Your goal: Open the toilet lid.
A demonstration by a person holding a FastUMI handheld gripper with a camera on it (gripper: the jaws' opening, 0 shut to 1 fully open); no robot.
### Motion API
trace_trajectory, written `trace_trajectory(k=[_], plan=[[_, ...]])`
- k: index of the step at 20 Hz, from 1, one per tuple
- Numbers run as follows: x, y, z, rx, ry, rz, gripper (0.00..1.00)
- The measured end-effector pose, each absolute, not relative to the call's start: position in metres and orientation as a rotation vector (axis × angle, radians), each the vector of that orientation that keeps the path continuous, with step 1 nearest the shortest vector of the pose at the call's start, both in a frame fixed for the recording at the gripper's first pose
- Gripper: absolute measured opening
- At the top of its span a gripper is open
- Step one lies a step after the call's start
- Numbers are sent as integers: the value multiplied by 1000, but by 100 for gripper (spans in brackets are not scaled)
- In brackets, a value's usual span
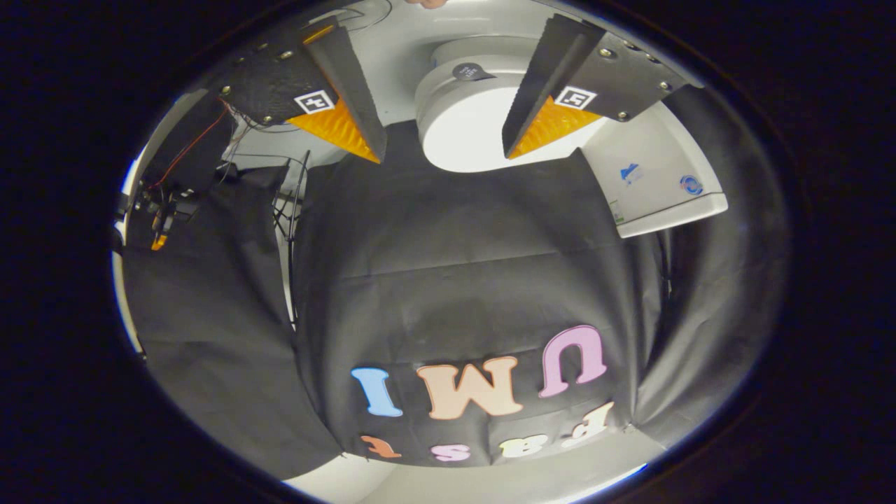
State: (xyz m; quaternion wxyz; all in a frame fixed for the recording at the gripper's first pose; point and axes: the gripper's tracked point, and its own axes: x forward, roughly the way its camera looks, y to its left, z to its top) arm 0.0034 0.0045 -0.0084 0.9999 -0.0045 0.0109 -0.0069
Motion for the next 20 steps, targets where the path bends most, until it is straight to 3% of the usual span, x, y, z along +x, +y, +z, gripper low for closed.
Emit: trace_trajectory(k=[20], plan=[[10, 7, -20, -52, 60, 14, 98]])
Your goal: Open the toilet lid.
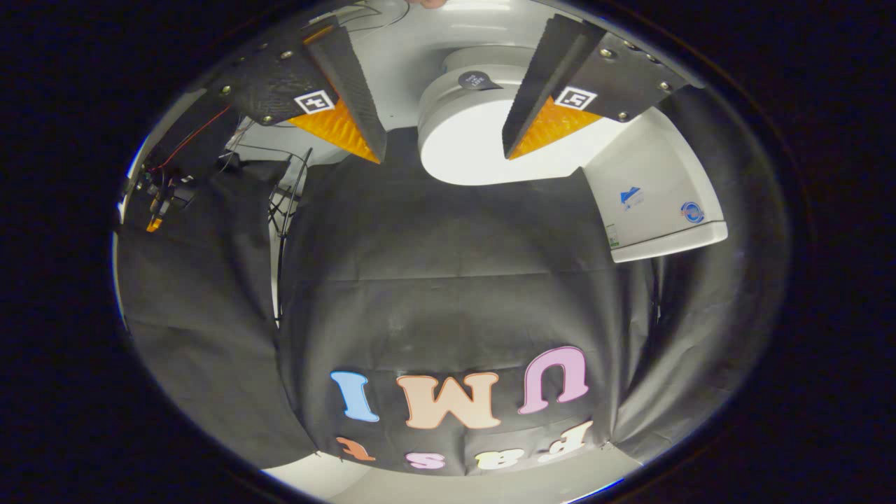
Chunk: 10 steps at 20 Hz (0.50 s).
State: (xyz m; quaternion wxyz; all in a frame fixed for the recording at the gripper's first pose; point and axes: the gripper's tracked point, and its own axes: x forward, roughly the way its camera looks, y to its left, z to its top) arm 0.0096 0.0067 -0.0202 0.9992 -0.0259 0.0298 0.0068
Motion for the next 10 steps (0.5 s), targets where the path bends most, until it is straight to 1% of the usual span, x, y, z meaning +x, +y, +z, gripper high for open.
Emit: trace_trajectory(k=[5, 10], plan=[[22, 15, -30, -37, 86, 13, 98], [38, 31, -47, -67, 143, 47, 98]])
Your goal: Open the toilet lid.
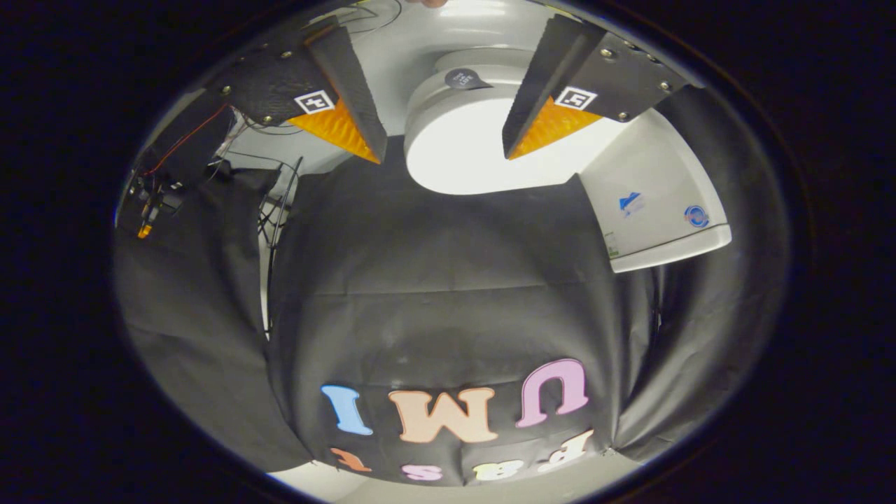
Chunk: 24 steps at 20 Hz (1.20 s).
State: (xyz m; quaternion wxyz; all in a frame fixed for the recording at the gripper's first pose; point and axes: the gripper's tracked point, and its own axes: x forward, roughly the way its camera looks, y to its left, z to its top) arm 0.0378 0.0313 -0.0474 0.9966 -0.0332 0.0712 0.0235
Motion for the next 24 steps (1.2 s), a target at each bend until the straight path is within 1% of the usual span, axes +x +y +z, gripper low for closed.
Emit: trace_trajectory(k=[4, 11, 17, 22, 24], plan=[[53, 42, -80, -69, 236, 70, 98], [67, 45, -156, 88, 460, 41, 99], [75, 48, -192, 213, 547, 18, 100], [79, 39, -212, 287, 604, -29, 100], [79, 41, -221, 345, 633, -22, 100]])
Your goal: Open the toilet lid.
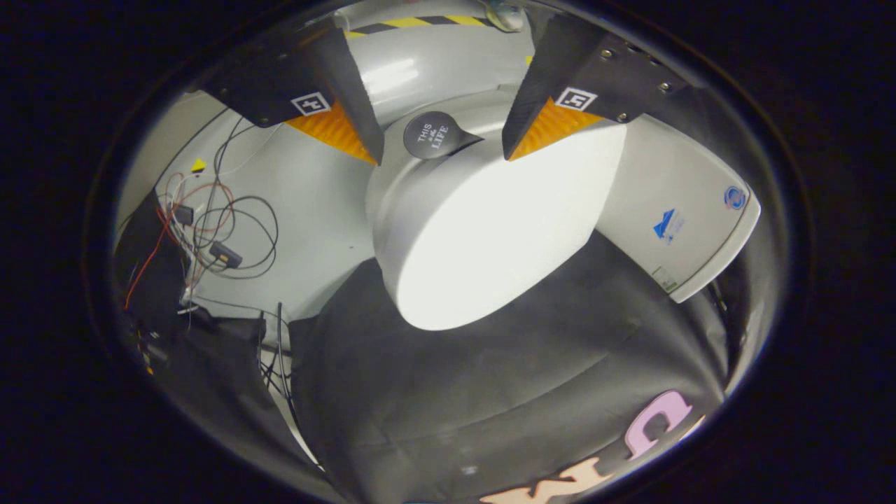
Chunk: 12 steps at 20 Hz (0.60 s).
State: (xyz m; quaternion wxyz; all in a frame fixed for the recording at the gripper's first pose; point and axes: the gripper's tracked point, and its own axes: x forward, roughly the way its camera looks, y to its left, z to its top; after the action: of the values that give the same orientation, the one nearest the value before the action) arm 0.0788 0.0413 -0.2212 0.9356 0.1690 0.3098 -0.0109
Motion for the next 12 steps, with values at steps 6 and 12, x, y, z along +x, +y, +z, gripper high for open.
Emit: trace_trajectory(k=[6, 12], plan=[[85, 41, -241, 511, 672, -24, 66], [89, 36, -252, 780, 702, -51, 35]])
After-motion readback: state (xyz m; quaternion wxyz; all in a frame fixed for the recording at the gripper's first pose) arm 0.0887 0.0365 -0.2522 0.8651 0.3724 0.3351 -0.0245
